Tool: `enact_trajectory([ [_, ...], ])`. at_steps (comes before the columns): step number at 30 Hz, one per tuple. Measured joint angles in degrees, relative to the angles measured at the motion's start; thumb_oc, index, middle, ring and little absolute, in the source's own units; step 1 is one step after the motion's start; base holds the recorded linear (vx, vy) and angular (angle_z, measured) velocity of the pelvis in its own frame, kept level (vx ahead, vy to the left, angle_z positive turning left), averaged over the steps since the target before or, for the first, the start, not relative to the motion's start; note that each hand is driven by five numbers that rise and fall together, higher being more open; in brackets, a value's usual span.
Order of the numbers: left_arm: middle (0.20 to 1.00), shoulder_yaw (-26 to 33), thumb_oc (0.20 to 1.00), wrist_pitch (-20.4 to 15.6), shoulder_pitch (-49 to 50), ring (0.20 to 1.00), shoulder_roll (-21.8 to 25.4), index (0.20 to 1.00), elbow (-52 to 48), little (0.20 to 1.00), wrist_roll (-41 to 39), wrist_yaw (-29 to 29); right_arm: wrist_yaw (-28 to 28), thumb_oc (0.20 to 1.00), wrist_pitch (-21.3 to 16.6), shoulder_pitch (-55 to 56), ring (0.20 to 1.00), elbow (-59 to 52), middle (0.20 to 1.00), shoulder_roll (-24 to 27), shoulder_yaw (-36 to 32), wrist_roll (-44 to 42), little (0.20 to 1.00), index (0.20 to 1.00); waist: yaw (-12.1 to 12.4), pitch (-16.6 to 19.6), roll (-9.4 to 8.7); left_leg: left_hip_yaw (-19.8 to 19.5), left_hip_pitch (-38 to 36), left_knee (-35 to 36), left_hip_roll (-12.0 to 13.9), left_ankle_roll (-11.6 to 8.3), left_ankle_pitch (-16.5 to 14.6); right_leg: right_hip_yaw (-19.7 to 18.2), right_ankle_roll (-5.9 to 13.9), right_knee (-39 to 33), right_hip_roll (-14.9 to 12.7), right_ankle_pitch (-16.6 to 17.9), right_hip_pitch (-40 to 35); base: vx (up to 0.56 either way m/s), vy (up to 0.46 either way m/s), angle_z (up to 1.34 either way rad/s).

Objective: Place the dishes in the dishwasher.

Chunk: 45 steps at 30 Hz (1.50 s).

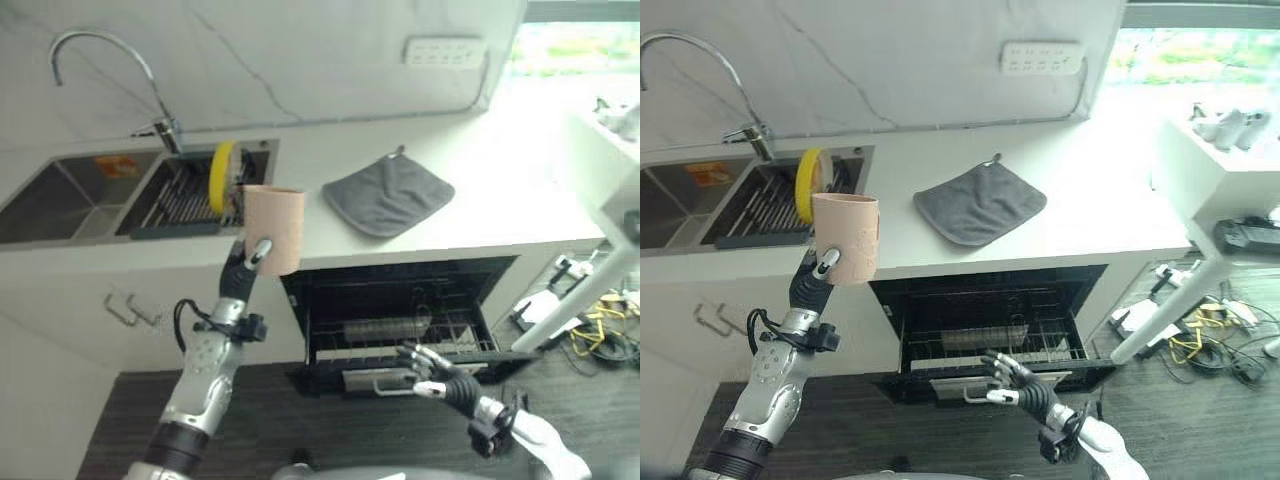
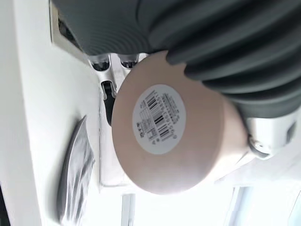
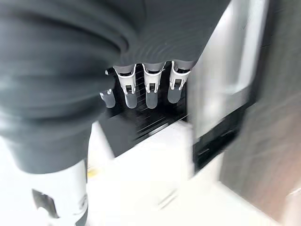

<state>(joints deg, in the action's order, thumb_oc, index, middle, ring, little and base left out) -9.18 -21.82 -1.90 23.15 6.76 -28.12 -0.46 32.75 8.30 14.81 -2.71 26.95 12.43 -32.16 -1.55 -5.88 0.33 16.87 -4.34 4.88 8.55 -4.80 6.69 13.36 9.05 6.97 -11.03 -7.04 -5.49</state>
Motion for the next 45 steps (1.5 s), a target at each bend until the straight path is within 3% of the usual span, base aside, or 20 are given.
enact_trajectory([
  [5,0.200,-0.76,0.200,-1.60,-0.23,0.200,0.04,0.200,4.87,0.200,-0.09,0.27,7.07,1.000,6.83,-1.83,1.000,-0.93,1.000,1.86,-0.04,-3.35,1.000,1.000,-0.72,0.29,-0.49,1.13,-0.26,0.00,0.34,-0.06,-0.07,-1.35,-0.04,-0.98,0.41,1.04,0.24,-0.03,-0.037,-0.15],
  [10,0.200,-2.32,0.200,-3.77,-1.42,0.200,0.34,0.200,4.86,0.200,-0.36,-0.32,10.16,1.000,8.56,-5.19,1.000,-4.99,1.000,5.74,-2.54,-10.59,1.000,1.000,-0.68,0.65,-0.38,2.42,-1.08,0.00,0.45,-0.05,-0.16,-2.49,-0.70,-1.29,0.43,1.36,0.39,-0.01,-0.025,-0.16],
  [14,0.200,-4.41,0.200,-5.67,-3.42,0.200,-0.73,0.200,4.20,0.200,0.25,-0.32,9.22,1.000,6.27,-10.49,1.000,-9.76,1.000,-1.25,-3.94,-17.00,1.000,1.000,-0.63,1.34,0.19,2.55,-1.21,0.00,0.15,0.10,-0.34,-3.28,-0.08,-3.13,0.42,2.93,-0.08,0.01,0.005,-0.10],
  [18,0.200,-5.03,0.200,-7.14,-3.49,0.200,-1.09,0.200,-0.26,0.200,7.52,5.77,3.42,1.000,1.20,-12.38,1.000,-9.74,1.000,-3.16,-3.50,-17.88,1.000,1.000,0.38,1.68,0.70,2.55,-1.19,0.00,-0.30,0.32,-0.48,-3.24,-0.19,-4.32,0.09,3.46,-0.59,0.00,0.000,0.00],
  [22,0.200,-8.69,0.200,-7.79,-4.01,0.200,-1.03,0.200,-7.35,0.200,17.82,14.33,-5.18,1.000,-4.38,-18.50,1.000,-9.81,1.000,-3.70,0.54,-16.13,1.000,1.000,1.97,2.41,1.87,2.27,-1.20,0.02,-1.34,0.83,-0.81,-2.94,1.02,-7.10,-0.41,5.29,-2.45,0.01,0.008,0.05],
  [28,0.200,-9.13,0.200,-7.98,-4.88,0.200,-0.55,0.200,-8.43,0.200,28.42,25.70,-14.25,1.000,-8.11,-19.69,1.000,-11.60,1.000,-3.92,1.70,-14.53,1.000,1.000,3.67,2.47,1.66,0.16,-0.75,0.02,-1.85,0.91,-0.84,-0.65,1.13,-7.91,-0.60,5.35,-3.93,0.02,-0.001,0.19],
  [29,0.200,-9.14,0.200,-7.92,-4.88,0.200,-0.48,0.200,-8.41,0.200,31.95,29.71,-16.77,1.000,-8.77,-19.71,1.000,-11.42,1.000,-3.87,2.46,-13.78,1.000,1.000,3.79,2.44,1.51,-0.58,-0.73,0.02,-1.94,0.90,-0.83,0.06,1.04,-7.96,-0.60,5.28,-4.43,0.03,-0.001,0.22],
  [34,0.200,-10.73,0.200,-5.38,-5.38,0.200,-0.09,0.200,-8.39,0.200,41.21,39.92,-22.09,1.000,-9.39,-21.65,1.000,-11.55,1.000,-4.11,3.54,-12.15,1.000,1.000,4.39,2.44,1.15,-1.39,-0.63,0.03,-2.09,0.89,-0.82,1.12,1.07,-8.86,-0.48,5.30,-5.42,0.02,0.001,0.11],
  [40,0.200,-13.28,0.200,-0.97,-5.63,0.200,-0.84,0.200,-7.76,0.200,46.29,50.20,-27.13,1.000,-9.45,-24.82,1.000,-11.76,1.000,-5.07,7.17,-9.37,1.000,1.000,4.74,2.43,0.79,-2.25,-0.47,0.03,-2.37,0.89,-0.82,1.80,0.98,-9.04,-0.43,5.23,-5.87,0.02,0.004,0.07],
  [45,0.200,-15.98,0.200,2.43,-8.26,0.200,-1.23,0.200,-5.72,0.200,52.42,56.00,-31.07,1.000,-9.43,-28.03,1.000,-12.61,1.000,-7.31,9.73,-9.00,1.000,1.000,5.22,2.54,0.35,-2.54,-0.60,0.03,-2.51,0.90,-0.82,1.95,0.97,-9.17,-0.51,5.21,-6.24,0.01,0.006,0.03],
])
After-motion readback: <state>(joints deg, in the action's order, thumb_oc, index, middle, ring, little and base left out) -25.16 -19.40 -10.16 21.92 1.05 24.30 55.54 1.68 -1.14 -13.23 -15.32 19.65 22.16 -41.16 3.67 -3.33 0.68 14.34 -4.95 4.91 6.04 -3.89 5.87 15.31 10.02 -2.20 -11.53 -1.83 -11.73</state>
